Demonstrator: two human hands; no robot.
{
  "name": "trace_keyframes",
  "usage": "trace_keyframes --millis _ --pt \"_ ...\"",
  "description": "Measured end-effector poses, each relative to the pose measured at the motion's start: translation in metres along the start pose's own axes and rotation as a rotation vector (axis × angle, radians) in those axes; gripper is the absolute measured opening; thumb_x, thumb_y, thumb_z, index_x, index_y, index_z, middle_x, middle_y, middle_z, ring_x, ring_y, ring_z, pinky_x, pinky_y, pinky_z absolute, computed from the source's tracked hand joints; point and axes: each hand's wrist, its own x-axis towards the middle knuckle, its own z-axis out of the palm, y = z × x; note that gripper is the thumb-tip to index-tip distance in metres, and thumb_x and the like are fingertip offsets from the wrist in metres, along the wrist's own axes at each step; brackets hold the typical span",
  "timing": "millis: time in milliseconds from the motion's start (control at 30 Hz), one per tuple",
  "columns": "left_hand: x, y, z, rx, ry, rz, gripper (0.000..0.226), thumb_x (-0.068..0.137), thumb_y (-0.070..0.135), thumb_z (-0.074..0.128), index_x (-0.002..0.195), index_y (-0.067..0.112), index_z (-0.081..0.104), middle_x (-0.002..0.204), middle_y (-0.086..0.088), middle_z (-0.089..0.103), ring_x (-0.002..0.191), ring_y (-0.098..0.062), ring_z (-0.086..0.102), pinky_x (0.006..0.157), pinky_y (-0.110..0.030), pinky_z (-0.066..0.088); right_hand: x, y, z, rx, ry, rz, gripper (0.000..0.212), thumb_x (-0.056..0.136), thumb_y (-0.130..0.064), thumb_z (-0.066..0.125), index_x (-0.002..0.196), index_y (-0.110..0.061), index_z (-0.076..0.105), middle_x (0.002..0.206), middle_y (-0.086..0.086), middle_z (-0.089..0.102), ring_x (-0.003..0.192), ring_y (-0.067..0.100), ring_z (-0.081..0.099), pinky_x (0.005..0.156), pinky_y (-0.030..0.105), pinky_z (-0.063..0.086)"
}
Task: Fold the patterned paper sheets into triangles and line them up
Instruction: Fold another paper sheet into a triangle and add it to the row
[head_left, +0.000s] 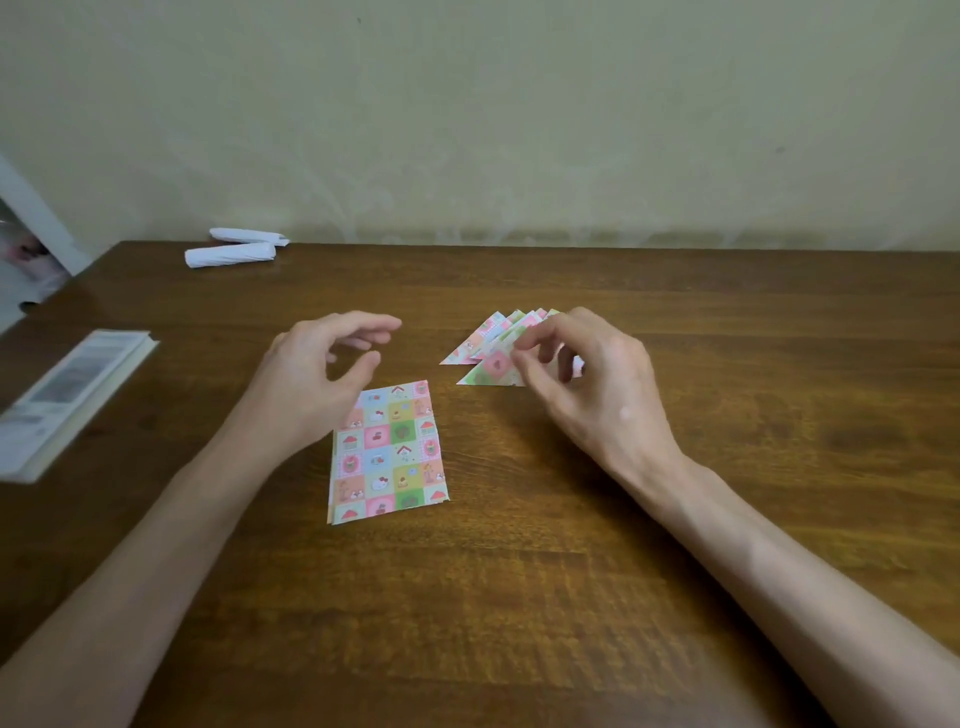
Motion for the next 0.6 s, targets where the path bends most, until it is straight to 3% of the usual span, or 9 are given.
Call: trace_keyframes --millis 67,133,233,333,467,600 --pt "0.001 -0.001 0.000 -0.004 0.021 -0.006 0.041 0.101 0.013 0.061 0.133 0.039 0.064 0.121 0.020 0.068 0.115 0.002 0.059 0.104 -0.040 0.050 -0.006 -0.016 0.008 0.007 -0.207 -0.071 0.010 0.093 -0.039 0.073 0.098 -0.031 0.072 0.089 -0.015 0.063 0.079 0.006 0.059 0.075 0.037 0.053" --pt "0.000 -0.001 0.000 -0.011 0.035 -0.003 0.041 0.101 0.011 0.060 0.132 0.038 0.065 0.120 0.020 0.068 0.114 0.001 0.060 0.103 -0.039 0.050 -0.013 -0.028 0.019 -0.013 -0.412 -0.127 0.031 0.092 -0.051 0.073 0.115 -0.030 0.072 0.108 -0.013 0.064 0.103 0.006 0.057 0.092 0.033 0.049" --pt "0.000 -0.001 0.000 -0.022 0.054 -0.003 0.042 0.101 0.010 0.059 0.133 0.036 0.066 0.120 0.019 0.068 0.115 0.000 0.060 0.104 -0.038 0.050 -0.020 -0.036 0.036 -0.091 -0.469 -0.182 0.063 0.088 -0.068 0.065 0.135 -0.025 0.067 0.132 -0.008 0.057 0.127 0.014 0.045 0.111 0.033 0.038" --pt "0.001 -0.001 -0.001 -0.031 0.059 -0.005 0.041 0.101 0.011 0.059 0.133 0.037 0.066 0.119 0.020 0.068 0.114 0.003 0.059 0.104 -0.038 0.049 -0.020 -0.038 0.044 -0.175 -0.493 -0.164 0.079 0.084 -0.080 0.055 0.141 -0.025 0.063 0.143 -0.007 0.051 0.133 0.017 0.035 0.114 0.039 0.031" --pt "0.001 -0.003 0.000 -0.029 0.069 0.005 0.041 0.101 0.012 0.060 0.132 0.038 0.066 0.118 0.023 0.068 0.113 0.007 0.058 0.103 -0.034 0.049 -0.023 -0.038 0.051 -0.219 -0.485 -0.218 0.074 0.083 -0.080 0.055 0.132 -0.027 0.069 0.142 -0.009 0.055 0.132 0.021 0.037 0.108 0.048 0.038" --pt "0.001 -0.005 0.001 -0.032 0.069 0.040 0.041 0.100 0.012 0.060 0.130 0.039 0.067 0.117 0.022 0.069 0.112 0.005 0.060 0.098 -0.031 0.050 -0.026 -0.038 0.055 -0.216 -0.407 -0.271 0.056 0.084 -0.074 0.060 0.113 -0.030 0.077 0.128 -0.010 0.063 0.123 0.022 0.044 0.100 0.043 0.041"
